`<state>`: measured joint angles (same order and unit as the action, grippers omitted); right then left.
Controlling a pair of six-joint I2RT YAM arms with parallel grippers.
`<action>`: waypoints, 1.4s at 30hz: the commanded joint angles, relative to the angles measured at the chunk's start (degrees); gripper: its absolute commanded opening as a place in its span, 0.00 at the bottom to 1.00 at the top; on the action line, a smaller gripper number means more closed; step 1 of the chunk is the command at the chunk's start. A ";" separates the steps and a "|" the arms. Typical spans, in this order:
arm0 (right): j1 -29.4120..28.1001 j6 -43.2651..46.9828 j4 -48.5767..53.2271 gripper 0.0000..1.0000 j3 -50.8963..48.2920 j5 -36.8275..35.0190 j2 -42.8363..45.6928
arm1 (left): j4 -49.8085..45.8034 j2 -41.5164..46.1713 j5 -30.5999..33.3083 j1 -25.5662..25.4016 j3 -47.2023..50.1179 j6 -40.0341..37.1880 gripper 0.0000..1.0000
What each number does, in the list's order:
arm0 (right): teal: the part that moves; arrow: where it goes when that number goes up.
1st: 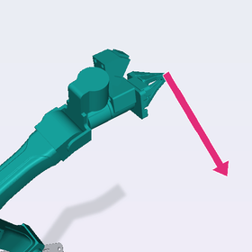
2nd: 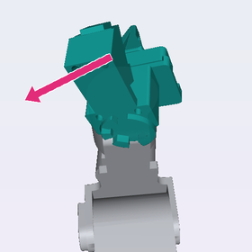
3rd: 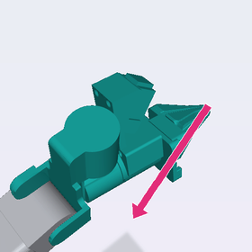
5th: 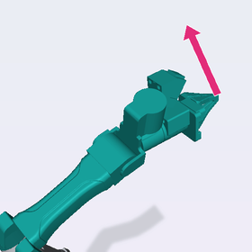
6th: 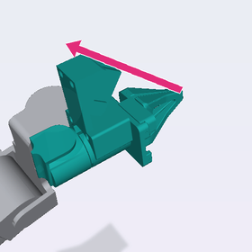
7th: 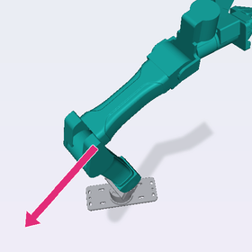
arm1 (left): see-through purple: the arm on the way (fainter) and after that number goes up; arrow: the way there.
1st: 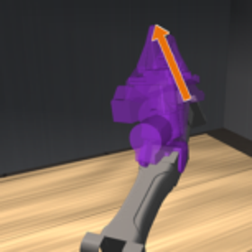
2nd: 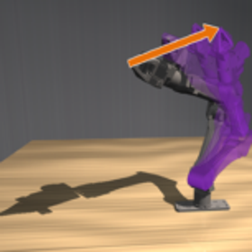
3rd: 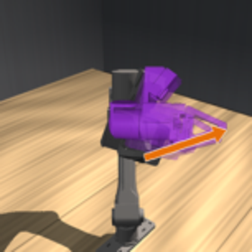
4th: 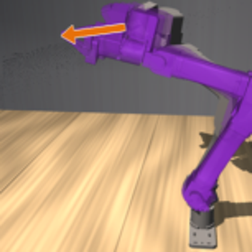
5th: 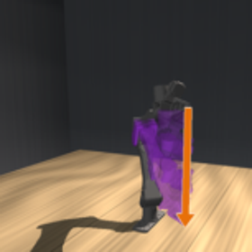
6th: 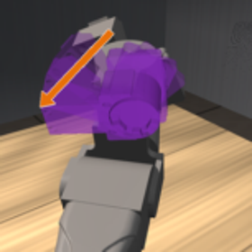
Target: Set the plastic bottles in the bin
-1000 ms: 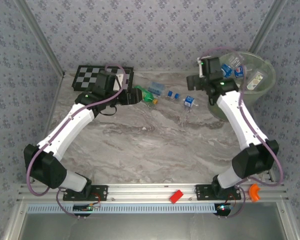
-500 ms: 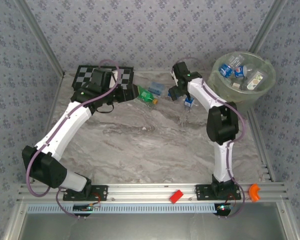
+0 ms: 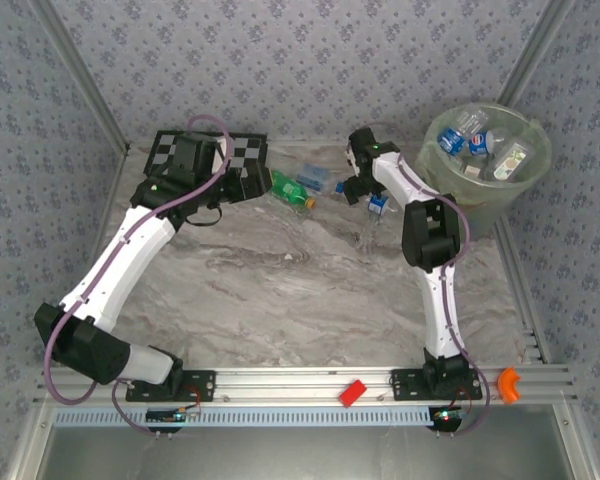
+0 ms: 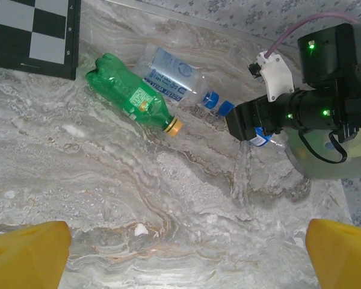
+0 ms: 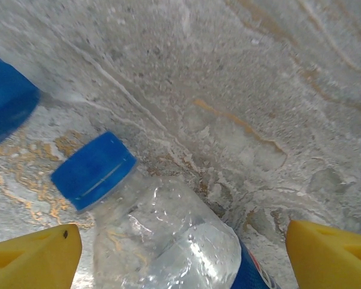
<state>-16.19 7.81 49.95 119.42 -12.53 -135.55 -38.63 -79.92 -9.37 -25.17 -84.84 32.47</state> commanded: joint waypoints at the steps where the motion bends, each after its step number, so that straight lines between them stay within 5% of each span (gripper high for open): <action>1: 0.28 1.14 2.88 0.89 1.94 2.40 -1.58 | -1.87 1.69 1.24 0.04 -1.56 0.40 1.00; 26: -3.10 0.26 0.89 0.57 -15.42 2.86 11.45 | -1.04 5.81 2.45 0.08 2.61 0.50 1.00; 42: -4.40 -5.00 3.74 0.56 -18.99 2.51 34.44 | 2.31 1.38 -4.34 -0.30 0.11 -2.46 1.00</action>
<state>-20.75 4.27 50.78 99.04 -10.02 -105.62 -38.33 -77.52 -11.00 -25.19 -82.28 31.90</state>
